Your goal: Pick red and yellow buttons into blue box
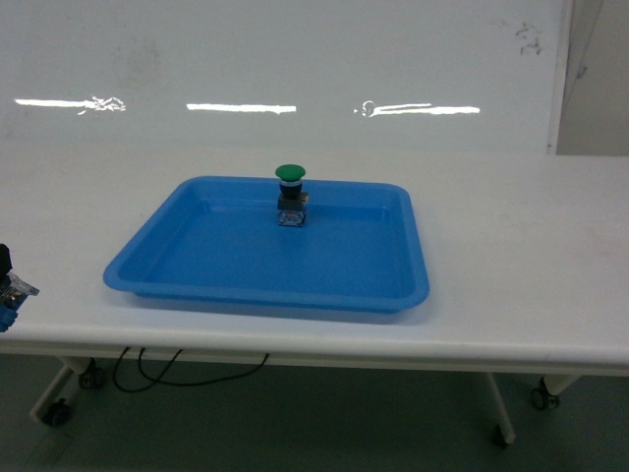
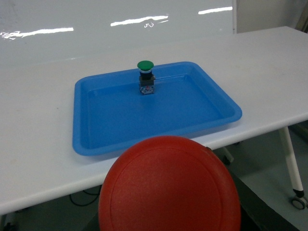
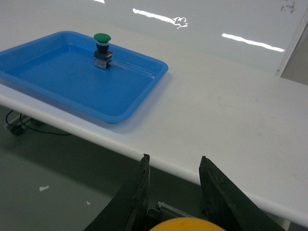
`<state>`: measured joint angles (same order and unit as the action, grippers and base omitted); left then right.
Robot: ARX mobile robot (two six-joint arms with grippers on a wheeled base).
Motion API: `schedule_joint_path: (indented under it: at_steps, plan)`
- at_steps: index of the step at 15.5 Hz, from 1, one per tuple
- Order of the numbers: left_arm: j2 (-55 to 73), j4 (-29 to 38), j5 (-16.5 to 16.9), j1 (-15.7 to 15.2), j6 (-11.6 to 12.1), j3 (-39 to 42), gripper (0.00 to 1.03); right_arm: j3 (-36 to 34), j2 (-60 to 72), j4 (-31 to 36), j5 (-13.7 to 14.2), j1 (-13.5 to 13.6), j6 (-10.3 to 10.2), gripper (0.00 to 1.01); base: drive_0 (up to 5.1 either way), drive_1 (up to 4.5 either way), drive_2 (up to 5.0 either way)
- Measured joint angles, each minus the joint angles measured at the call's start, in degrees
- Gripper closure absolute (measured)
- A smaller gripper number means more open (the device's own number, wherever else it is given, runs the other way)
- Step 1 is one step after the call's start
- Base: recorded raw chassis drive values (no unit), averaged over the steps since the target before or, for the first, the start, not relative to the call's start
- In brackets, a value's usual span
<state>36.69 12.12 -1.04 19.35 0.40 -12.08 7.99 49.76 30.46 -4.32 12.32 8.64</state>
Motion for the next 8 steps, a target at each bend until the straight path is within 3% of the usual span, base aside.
schedule_joint_path:
  at_steps: [8]
  plan:
    - [0.1, 0.2, 0.0, 0.0, 0.0, 0.0, 0.7, 0.0, 0.0, 0.0, 0.0, 0.0, 0.0, 0.72, 4.9, -2.47, -2.5]
